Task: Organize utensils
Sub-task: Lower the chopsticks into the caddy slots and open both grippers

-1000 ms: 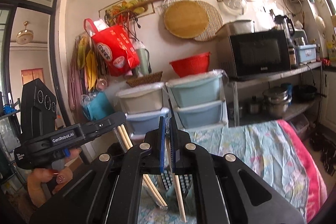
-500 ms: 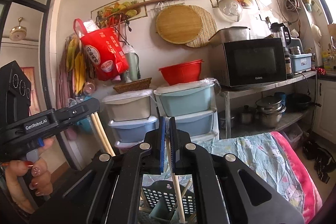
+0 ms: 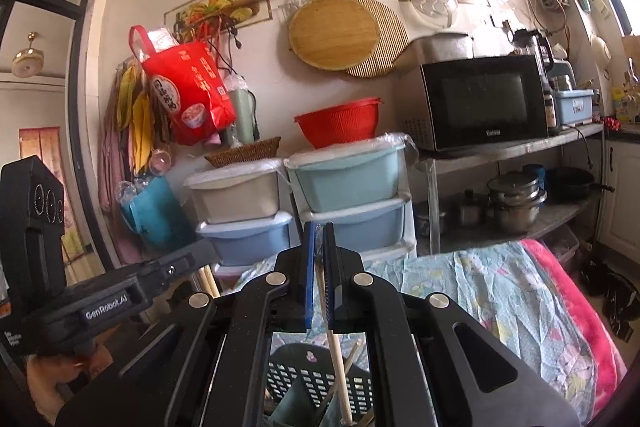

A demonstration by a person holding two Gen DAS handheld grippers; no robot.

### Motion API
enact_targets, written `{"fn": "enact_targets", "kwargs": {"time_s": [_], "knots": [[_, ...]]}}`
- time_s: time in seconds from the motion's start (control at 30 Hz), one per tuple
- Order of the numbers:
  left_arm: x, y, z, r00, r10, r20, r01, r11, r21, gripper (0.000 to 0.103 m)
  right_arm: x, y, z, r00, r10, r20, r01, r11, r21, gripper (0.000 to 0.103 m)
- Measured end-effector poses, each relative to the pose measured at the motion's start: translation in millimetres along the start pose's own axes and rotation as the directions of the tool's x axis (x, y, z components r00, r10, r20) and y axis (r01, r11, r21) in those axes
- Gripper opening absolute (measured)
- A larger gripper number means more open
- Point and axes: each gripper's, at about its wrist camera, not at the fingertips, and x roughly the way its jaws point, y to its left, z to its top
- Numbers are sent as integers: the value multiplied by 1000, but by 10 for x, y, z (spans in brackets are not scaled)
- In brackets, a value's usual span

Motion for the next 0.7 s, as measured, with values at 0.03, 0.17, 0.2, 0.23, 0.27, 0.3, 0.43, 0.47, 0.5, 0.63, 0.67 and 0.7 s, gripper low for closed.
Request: {"fn": "enact_targets", "kwargs": {"time_s": [0.03, 0.17, 0.2, 0.23, 0.27, 0.3, 0.43, 0.47, 0.5, 0.63, 0.67, 0.7], "knots": [[15, 2, -27, 1000, 0, -6, 0, 1000, -2, 2, 12, -4, -14, 1000, -2, -5, 2, 1000, 2, 5], [90, 42, -153, 999, -3, -37, 2, 1000, -13, 2, 69, -11, -102, 1000, -8, -26, 8, 1000, 9, 5], [105, 51, -184, 999, -5, -44, 4, 1000, -17, 2, 83, -9, -128, 999, -7, -34, 8, 1000, 12, 5], [110, 56, -212, 999, -5, -48, 4, 1000, -19, 2, 88, -9, -151, 999, -8, -39, 8, 1000, 13, 5], [119, 65, -236, 999, -6, -54, 5, 1000, -23, 2, 94, -7, -174, 999, -8, -46, 8, 1000, 14, 5], [128, 70, -260, 998, -8, -60, 6, 1000, -27, 2, 102, -4, -196, 999, -8, -52, 9, 1000, 15, 5], [161, 116, -322, 997, -11, -79, 8, 999, -43, 2, 117, -15, -266, 997, -13, -77, 15, 1000, 27, 5], [166, 127, -337, 996, -12, -86, 8, 999, -48, 3, 123, -21, -285, 996, -13, -85, 15, 999, 33, 5], [167, 144, -358, 996, -13, -91, 8, 999, -54, 3, 127, -28, -301, 996, -14, -91, 18, 999, 38, 5], [163, 164, -413, 995, -13, -101, 6, 998, -62, 3, 144, -52, -359, 993, -20, -117, 26, 999, 45, 9], [161, 170, -432, 994, -12, -105, 5, 998, -64, 3, 144, -59, -373, 992, -21, -123, 27, 999, 47, 11], [159, 173, -453, 994, -8, -109, 1, 998, -63, 4, 140, -63, -387, 991, -21, -129, 27, 999, 47, 11]]}}
